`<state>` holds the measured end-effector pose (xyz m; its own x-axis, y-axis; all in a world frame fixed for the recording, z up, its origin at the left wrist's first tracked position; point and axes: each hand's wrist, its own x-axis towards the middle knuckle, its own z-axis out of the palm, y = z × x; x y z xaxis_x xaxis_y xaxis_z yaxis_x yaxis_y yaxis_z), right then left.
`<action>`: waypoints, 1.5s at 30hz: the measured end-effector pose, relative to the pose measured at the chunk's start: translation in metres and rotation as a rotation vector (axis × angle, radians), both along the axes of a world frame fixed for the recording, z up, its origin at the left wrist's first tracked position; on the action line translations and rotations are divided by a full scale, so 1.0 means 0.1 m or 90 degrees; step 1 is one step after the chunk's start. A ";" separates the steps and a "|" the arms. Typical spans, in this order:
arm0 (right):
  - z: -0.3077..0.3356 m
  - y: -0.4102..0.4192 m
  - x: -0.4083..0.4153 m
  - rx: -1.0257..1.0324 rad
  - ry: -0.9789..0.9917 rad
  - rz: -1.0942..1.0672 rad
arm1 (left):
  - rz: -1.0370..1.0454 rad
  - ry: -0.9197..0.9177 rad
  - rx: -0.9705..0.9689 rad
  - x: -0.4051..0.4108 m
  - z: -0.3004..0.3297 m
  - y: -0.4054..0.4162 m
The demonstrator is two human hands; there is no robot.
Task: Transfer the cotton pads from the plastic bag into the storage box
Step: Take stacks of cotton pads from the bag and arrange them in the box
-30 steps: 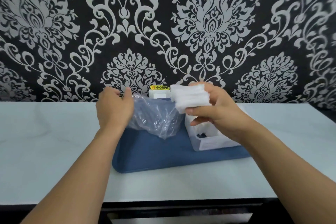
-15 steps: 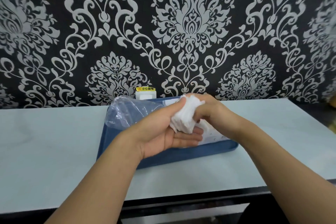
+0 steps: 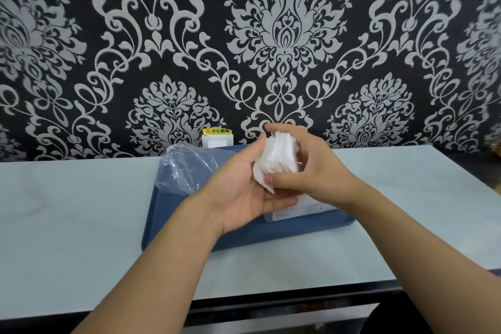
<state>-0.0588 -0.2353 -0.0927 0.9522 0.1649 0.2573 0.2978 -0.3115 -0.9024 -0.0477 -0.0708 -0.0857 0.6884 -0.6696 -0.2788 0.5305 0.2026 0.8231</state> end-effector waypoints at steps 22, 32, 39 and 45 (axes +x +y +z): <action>0.04 0.05 0.00 -0.126 -0.151 -0.088 | 0.237 -0.068 0.085 0.04 -0.04 0.09; 0.00 0.10 0.05 -0.198 -0.158 -0.091 | 0.199 -0.073 0.062 0.03 -0.06 0.09; -0.02 0.11 0.07 -0.181 -0.103 -0.055 | 0.143 -0.164 0.157 0.02 -0.07 0.03; -0.03 0.14 0.06 -0.148 -0.087 -0.028 | 0.181 -0.144 0.168 -0.01 -0.06 0.01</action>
